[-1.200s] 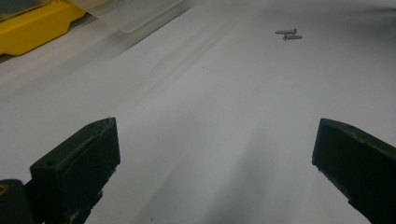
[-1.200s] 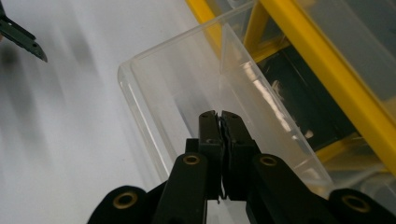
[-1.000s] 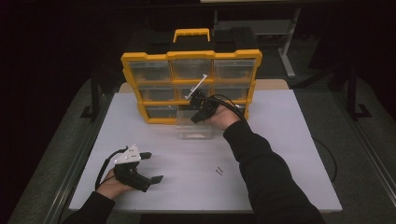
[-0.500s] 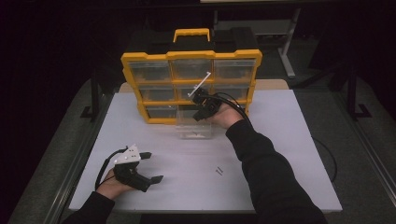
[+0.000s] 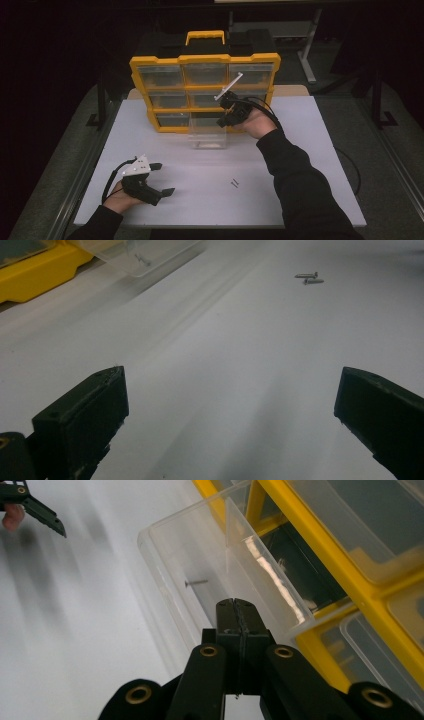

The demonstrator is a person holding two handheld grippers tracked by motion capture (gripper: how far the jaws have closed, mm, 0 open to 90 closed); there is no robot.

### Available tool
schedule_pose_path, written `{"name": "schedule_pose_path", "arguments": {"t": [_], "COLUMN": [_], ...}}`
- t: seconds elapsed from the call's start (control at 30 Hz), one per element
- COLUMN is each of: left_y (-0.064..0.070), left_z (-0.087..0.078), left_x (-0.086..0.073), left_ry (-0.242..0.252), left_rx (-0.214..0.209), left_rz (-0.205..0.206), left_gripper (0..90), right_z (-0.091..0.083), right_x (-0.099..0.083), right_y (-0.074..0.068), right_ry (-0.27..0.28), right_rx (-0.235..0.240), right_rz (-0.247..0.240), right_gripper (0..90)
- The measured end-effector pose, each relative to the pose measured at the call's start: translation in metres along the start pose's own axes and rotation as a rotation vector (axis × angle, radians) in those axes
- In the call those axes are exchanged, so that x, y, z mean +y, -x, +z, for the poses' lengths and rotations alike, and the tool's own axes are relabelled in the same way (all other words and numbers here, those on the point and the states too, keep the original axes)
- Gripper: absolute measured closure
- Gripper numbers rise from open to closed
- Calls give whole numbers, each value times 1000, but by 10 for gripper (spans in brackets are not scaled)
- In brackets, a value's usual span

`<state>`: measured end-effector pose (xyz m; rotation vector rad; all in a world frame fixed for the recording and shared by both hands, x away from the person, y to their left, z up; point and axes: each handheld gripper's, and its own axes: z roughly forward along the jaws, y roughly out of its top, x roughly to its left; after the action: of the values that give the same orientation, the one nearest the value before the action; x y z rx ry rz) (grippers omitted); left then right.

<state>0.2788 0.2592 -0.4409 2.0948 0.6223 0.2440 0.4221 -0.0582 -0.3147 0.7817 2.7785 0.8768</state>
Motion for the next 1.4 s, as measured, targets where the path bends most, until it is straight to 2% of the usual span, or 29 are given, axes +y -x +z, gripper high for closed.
{"name": "schedule_pose_path", "arguments": {"t": [0.27,0.57,0.97,1.4], "left_y": [0,1,1,1], "left_z": [0,1,2,2], "left_x": [0,0,0,-1], "left_ry": [-3,-3,-7,-10], "left_rx": [-1,-2,-1,-4], "left_rz": [0,-1,0,-1], "left_gripper": [5,4,4,4], "right_z": [-10,-14,-9,-1], "right_x": [-16,-35,-58,-85], "right_y": [0,2,3,-6], "right_ry": [17,33,55,59], "right_rx": [-6,-16,-23,-27], "right_rz": [10,28,61,78], "right_gripper": [880,739,554,409]}}
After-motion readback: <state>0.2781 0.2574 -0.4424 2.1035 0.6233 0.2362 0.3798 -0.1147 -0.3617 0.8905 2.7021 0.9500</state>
